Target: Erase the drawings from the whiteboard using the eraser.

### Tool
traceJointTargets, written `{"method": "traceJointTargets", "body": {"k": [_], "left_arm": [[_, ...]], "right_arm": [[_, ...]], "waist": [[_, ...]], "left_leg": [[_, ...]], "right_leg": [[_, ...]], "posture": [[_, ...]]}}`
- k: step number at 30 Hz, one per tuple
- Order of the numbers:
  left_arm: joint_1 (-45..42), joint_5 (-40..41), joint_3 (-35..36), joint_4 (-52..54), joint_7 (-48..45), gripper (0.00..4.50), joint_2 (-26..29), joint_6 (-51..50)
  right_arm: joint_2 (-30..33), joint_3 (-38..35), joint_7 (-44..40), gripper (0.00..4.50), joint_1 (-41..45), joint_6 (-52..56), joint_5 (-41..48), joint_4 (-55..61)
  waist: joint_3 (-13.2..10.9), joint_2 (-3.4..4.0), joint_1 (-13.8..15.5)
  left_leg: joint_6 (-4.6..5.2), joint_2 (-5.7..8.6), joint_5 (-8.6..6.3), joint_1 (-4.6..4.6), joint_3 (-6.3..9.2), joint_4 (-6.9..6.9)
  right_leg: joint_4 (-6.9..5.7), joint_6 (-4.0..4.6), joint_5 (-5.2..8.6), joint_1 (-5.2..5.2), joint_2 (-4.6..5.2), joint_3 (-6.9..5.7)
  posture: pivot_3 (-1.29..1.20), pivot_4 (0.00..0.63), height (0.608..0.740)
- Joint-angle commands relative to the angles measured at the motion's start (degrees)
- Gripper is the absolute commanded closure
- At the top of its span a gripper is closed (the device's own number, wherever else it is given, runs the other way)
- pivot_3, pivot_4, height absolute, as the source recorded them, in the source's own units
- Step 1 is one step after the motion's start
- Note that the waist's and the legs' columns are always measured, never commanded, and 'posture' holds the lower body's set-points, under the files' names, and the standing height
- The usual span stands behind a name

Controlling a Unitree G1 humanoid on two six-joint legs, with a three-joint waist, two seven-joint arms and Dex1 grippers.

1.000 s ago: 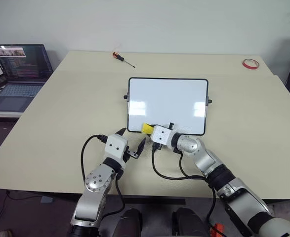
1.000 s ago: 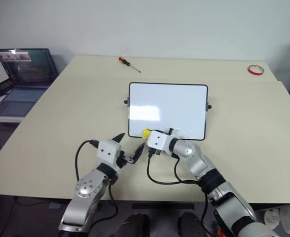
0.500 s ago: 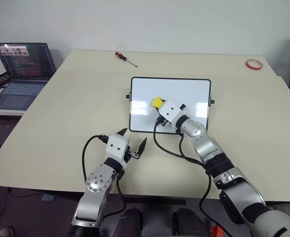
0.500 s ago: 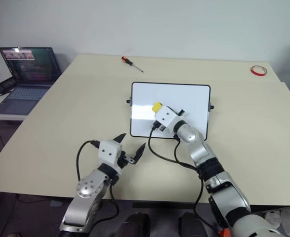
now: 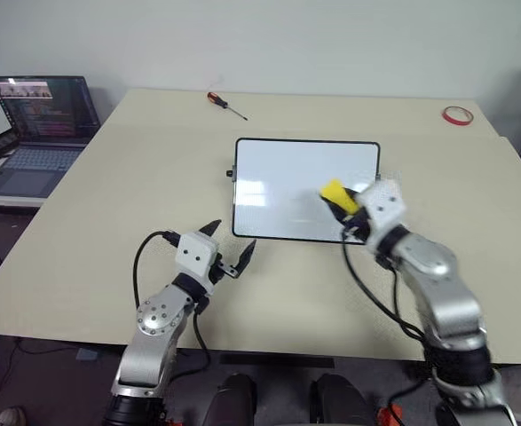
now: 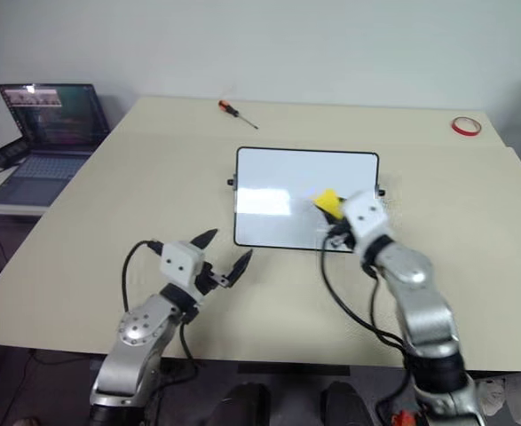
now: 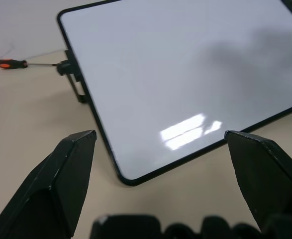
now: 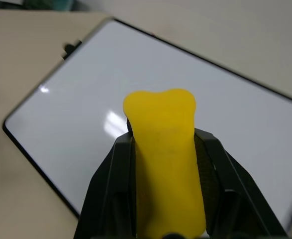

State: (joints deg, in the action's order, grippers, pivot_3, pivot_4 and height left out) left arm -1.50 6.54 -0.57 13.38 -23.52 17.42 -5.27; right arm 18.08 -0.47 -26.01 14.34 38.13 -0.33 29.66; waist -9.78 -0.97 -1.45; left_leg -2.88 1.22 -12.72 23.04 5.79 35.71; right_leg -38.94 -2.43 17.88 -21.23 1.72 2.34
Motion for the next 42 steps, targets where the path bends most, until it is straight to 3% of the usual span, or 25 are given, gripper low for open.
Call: {"method": "traceJointTargets", "body": {"k": [1, 5, 8, 16, 20, 24, 34, 42], "left_arm": [[-0.13, 0.86, 1.22, 0.67, -0.35, 0.00, 0.21, 2.49], [-1.09, 0.87, 1.64, -0.38, -0.98, 0.00, 0.58, 3.51], [-4.93, 2.59, 0.05, -2.25, -5.65, 0.00, 1.50, 4.00], [-18.06, 10.94, -6.68, -9.40, -28.02, 0.00, 3.84, 3.89], [-25.76, 10.96, -13.45, -16.09, -43.59, 0.00, 5.69, 6.14], [-29.69, 9.98, -16.19, -22.13, -49.97, 0.00, 4.71, 9.20], [-36.55, 4.81, -15.68, -37.32, -48.91, 0.00, 0.11, 19.32], [-35.94, 3.96, -15.42, -38.54, -47.97, 0.00, 0.41, 21.23]], "right_arm": [[1.89, -4.72, 0.90, 3.28, -7.15, 8.29, 1.69, 10.06], [1.96, -9.73, 3.60, 3.28, -17.78, 9.87, 1.33, 12.75], [1.49, -12.70, 6.61, 3.28, -19.78, 9.59, 0.87, 12.01], [0.65, -16.74, 12.32, 3.28, -16.67, 14.36, 1.31, 11.32], [-1.76, -18.76, 14.56, 3.28, -12.82, 19.52, 3.15, 9.80], [-2.62, -19.42, 14.86, 3.28, -10.86, 22.79, 4.59, 8.43], [-1.30, -18.12, 14.86, 3.28, -8.93, 23.08, 5.84, 5.23], [-0.81, -16.79, 14.99, 3.28, -9.62, 21.30, 6.52, 2.98]], "waist": [[0.00, 0.00, -0.01], [0.00, -0.01, -0.03], [-0.03, -0.02, -0.26], [-0.03, -0.02, -0.34], [-0.03, -0.02, -0.37], [-0.03, -0.02, -0.41], [-0.03, -0.02, -0.48], [-0.03, -0.02, -0.42]], "left_leg": [[0.00, 0.00, 0.00, 0.00, 0.00, 0.00], [0.00, -0.02, 0.00, -0.02, -0.02, -0.02], [0.00, -0.01, 0.00, -0.06, -0.15, -0.01], [0.00, -0.01, 0.01, -0.10, -0.23, 0.00], [0.00, 0.03, 0.01, -0.07, -0.28, -0.02], [0.01, 0.01, 0.00, -0.07, -0.26, -0.02], [0.03, 0.03, -0.01, -0.05, -0.23, -0.01], [0.03, 0.00, -0.01, -0.04, -0.18, 0.01]], "right_leg": [[0.01, -0.01, 0.00, 0.01, 0.00, 0.00], [0.01, -0.01, 0.02, 0.01, 0.00, -0.01], [-0.01, -0.04, 0.03, 0.01, -0.03, 0.01], [-0.02, -0.24, 0.14, 0.06, -0.13, 0.00], [-0.03, -0.02, 0.03, 0.01, -0.24, 0.03], [-0.02, -0.01, 0.04, 0.02, -0.23, 0.05], [-0.02, -0.01, 0.04, -0.02, -0.25, 0.06], [-0.04, -0.02, 0.04, -0.02, -0.23, 0.04]], "posture": [[0.00, 0.150, 0.740], [0.00, 0.150, 0.740], [0.00, 0.150, 0.740], [0.00, 0.150, 0.740], [0.00, 0.150, 0.740], [0.00, 0.150, 0.740], [0.00, 0.150, 0.740], [0.00, 0.150, 0.740]]}}
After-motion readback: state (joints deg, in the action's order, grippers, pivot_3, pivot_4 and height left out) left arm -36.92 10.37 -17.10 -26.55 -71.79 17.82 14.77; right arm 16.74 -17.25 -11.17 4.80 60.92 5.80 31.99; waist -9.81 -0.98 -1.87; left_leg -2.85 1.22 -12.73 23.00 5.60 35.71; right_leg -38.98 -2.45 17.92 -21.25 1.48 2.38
